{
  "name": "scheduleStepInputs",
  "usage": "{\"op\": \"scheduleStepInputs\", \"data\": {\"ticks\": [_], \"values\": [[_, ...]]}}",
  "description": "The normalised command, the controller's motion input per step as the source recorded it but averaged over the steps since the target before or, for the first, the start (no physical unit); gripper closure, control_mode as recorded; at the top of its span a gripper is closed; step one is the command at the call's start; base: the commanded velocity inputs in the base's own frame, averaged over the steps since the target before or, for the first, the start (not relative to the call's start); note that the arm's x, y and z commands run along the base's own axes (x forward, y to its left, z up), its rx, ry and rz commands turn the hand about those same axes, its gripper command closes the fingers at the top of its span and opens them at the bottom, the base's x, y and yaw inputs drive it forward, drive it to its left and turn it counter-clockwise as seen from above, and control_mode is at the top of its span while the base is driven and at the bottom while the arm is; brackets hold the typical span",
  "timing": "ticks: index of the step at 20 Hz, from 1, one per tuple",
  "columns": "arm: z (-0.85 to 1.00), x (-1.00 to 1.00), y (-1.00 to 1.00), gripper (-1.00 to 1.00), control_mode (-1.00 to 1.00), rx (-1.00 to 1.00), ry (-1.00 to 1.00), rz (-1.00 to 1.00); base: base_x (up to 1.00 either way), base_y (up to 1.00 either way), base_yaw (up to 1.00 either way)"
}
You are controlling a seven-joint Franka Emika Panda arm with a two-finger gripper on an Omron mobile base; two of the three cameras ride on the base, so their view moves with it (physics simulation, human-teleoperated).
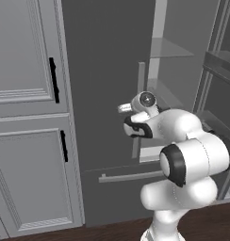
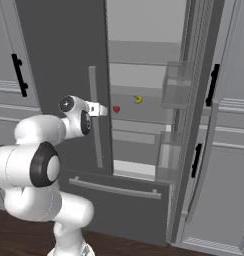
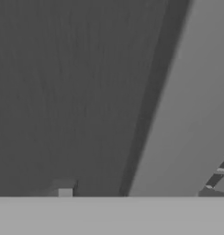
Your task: Take the strawberry from the fridge and place it on top of the pancake, located on the dining counter.
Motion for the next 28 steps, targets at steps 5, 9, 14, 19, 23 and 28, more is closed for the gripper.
{"op": "scheduleStepInputs", "data": {"ticks": [5, 9, 14, 19, 23, 28], "values": [[0.00, -0.55, 1.00, 1.00, -1.00, 0.00, 0.17, 0.09, 0.00, 0.00, 0.00], [0.02, -0.94, 1.00, 1.00, -1.00, 0.03, 0.11, 0.09, 0.00, 0.00, 0.00], [0.00, -1.00, 1.00, 1.00, -1.00, 0.01, 0.01, 0.05, 0.00, 0.00, 0.00], [0.00, -0.90, 1.00, 1.00, -1.00, 0.00, 0.00, 0.00, 0.00, 0.00, 0.00], [0.00, -0.84, 1.00, 1.00, -1.00, 0.00, -0.01, 0.00, 0.00, 0.00, 0.00], [0.00, -0.78, 1.00, 1.00, -1.00, 0.00, 0.00, 0.00, 0.00, 0.00, 0.00]]}}
